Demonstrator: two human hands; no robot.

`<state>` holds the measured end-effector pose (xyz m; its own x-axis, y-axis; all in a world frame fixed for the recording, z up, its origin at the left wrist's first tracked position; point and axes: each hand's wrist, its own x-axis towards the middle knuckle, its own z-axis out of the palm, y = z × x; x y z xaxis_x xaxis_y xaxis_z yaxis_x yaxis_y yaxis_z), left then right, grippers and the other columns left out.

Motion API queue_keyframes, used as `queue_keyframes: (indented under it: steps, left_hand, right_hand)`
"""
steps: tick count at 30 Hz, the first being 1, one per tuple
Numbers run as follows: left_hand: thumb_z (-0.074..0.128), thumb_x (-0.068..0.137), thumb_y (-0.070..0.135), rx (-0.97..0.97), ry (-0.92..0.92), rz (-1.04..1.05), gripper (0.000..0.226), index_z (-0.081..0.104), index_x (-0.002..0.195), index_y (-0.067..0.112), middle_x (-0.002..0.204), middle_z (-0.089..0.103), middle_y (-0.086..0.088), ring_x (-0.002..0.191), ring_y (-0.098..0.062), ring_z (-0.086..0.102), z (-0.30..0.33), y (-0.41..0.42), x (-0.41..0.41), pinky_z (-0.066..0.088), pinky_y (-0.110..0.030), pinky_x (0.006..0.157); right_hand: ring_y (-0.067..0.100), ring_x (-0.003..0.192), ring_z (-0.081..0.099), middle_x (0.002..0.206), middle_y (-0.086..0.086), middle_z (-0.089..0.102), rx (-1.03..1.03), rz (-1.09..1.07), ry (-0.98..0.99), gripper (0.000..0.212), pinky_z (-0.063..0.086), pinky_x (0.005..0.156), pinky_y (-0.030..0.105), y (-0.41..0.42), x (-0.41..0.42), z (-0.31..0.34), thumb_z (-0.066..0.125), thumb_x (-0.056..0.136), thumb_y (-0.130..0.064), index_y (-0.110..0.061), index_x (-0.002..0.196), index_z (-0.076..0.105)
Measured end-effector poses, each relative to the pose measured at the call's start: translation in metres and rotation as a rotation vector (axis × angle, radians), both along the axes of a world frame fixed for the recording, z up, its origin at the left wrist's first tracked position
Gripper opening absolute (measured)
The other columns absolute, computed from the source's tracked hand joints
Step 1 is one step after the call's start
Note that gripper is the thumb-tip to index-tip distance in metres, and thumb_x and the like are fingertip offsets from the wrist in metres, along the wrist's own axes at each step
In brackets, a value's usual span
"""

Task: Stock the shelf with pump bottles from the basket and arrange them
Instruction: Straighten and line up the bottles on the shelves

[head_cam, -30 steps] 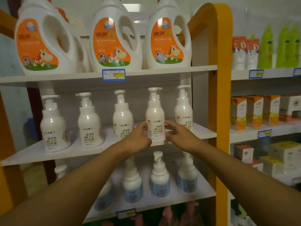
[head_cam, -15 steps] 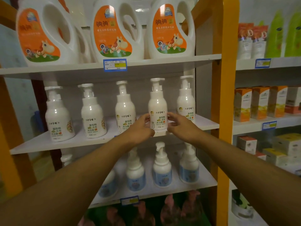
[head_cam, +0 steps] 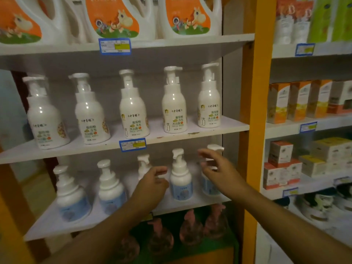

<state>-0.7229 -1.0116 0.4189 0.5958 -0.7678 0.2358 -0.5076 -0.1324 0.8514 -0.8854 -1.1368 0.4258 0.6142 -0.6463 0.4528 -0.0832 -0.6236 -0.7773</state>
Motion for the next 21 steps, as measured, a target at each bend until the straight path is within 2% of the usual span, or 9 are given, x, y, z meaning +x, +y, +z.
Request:
queue_keyframes:
  steps: [2, 4, 5, 7, 8, 10, 14, 19, 21]
  left_hand:
    - [0.05, 0.091, 0.003, 0.073, 0.084, -0.024, 0.046, 0.043, 0.135, 0.014, 0.139, 0.047, -0.007, 0.099, -0.013, 0.056, -0.013, -0.008, 0.002, 0.043, -0.023, 0.082]
    - [0.053, 0.09, 0.002, 0.135, 0.156, -0.044, 0.055, 0.035, 0.141, 0.013, 0.147, 0.038, -0.007, 0.125, -0.022, 0.047, -0.019, -0.017, 0.002, 0.041, -0.028, 0.093]
    - [0.053, 0.089, 0.001, 0.158, 0.184, -0.056, 0.053, 0.038, 0.138, 0.015, 0.145, 0.041, -0.006, 0.131, -0.025, 0.042, -0.02, -0.022, 0.002, 0.041, -0.03, 0.095]
    - [0.053, 0.088, -0.002, 0.194, 0.211, -0.111, 0.039, 0.049, 0.119, 0.021, 0.122, 0.055, 0.0, 0.126, -0.026, 0.047, -0.023, -0.031, -0.001, 0.047, -0.026, 0.082]
    - [0.053, 0.087, -0.004, 0.197, 0.208, -0.137, 0.038, 0.05, 0.116, 0.021, 0.116, 0.057, 0.001, 0.12, -0.024, 0.051, -0.024, -0.034, -0.003, 0.048, -0.024, 0.078]
    - [0.055, 0.085, -0.005, 0.159, 0.214, -0.149, 0.046, 0.047, 0.127, 0.012, 0.125, 0.056, -0.005, 0.112, -0.02, 0.052, -0.029, -0.039, -0.002, 0.047, -0.03, 0.088]
    - [0.058, 0.081, -0.007, 0.123, 0.21, -0.143, 0.052, 0.046, 0.129, 0.008, 0.125, 0.057, -0.008, 0.118, -0.026, 0.054, -0.036, -0.04, 0.004, 0.046, -0.04, 0.099]
    - [0.058, 0.082, -0.004, 0.12, 0.227, -0.152, 0.046, 0.046, 0.117, 0.023, 0.117, 0.055, 0.003, 0.113, -0.018, 0.053, -0.042, -0.038, 0.009, 0.045, -0.031, 0.089]
    - [0.058, 0.082, -0.004, 0.124, 0.244, -0.151, 0.048, 0.044, 0.119, 0.024, 0.116, 0.053, 0.005, 0.116, -0.021, 0.052, -0.044, -0.038, 0.01, 0.045, -0.032, 0.089]
  right_hand:
    - [0.007, 0.112, 0.051, 0.132, -0.009, 0.048, 0.087, 0.034, 0.08, 0.049, 0.044, 0.091, 0.021, -0.005, 0.009, -0.02, 0.053, 0.092, -0.011, -0.025, 0.138, 0.042]
    - [0.008, 0.113, 0.048, 0.138, -0.003, 0.043, 0.168, 0.072, 0.149, 0.056, 0.043, 0.089, 0.018, -0.009, 0.021, -0.04, 0.053, 0.092, -0.009, -0.022, 0.143, 0.034]
    - [0.009, 0.114, 0.046, 0.139, -0.001, 0.042, 0.196, 0.08, 0.174, 0.059, 0.043, 0.091, 0.02, -0.009, 0.027, -0.049, 0.054, 0.092, -0.009, -0.022, 0.144, 0.031]
    - [0.013, 0.115, 0.049, 0.137, -0.001, 0.044, 0.22, 0.094, 0.202, 0.063, 0.047, 0.097, 0.032, -0.009, 0.037, -0.063, 0.057, 0.088, -0.01, -0.028, 0.142, 0.03]
    - [0.016, 0.116, 0.052, 0.136, -0.001, 0.046, 0.217, 0.111, 0.187, 0.062, 0.048, 0.099, 0.039, -0.009, 0.041, -0.068, 0.059, 0.085, -0.012, -0.032, 0.138, 0.033]
    - [0.018, 0.12, 0.052, 0.132, -0.001, 0.051, 0.2, 0.141, 0.143, 0.059, 0.047, 0.1, 0.047, -0.012, 0.049, -0.077, 0.06, 0.078, -0.016, -0.034, 0.13, 0.039]
    - [0.016, 0.118, 0.052, 0.128, -0.003, 0.054, 0.207, 0.14, 0.098, 0.058, 0.048, 0.099, 0.047, -0.016, 0.053, -0.083, 0.06, 0.077, -0.017, -0.034, 0.129, 0.042]
    - [0.013, 0.123, 0.049, 0.132, -0.005, 0.053, 0.219, 0.138, 0.115, 0.057, 0.047, 0.101, 0.044, -0.019, 0.048, -0.086, 0.061, 0.084, -0.008, -0.031, 0.133, 0.042]
    - [0.013, 0.124, 0.048, 0.134, -0.005, 0.052, 0.217, 0.138, 0.11, 0.058, 0.047, 0.102, 0.044, -0.02, 0.048, -0.087, 0.061, 0.084, -0.009, -0.032, 0.133, 0.041]
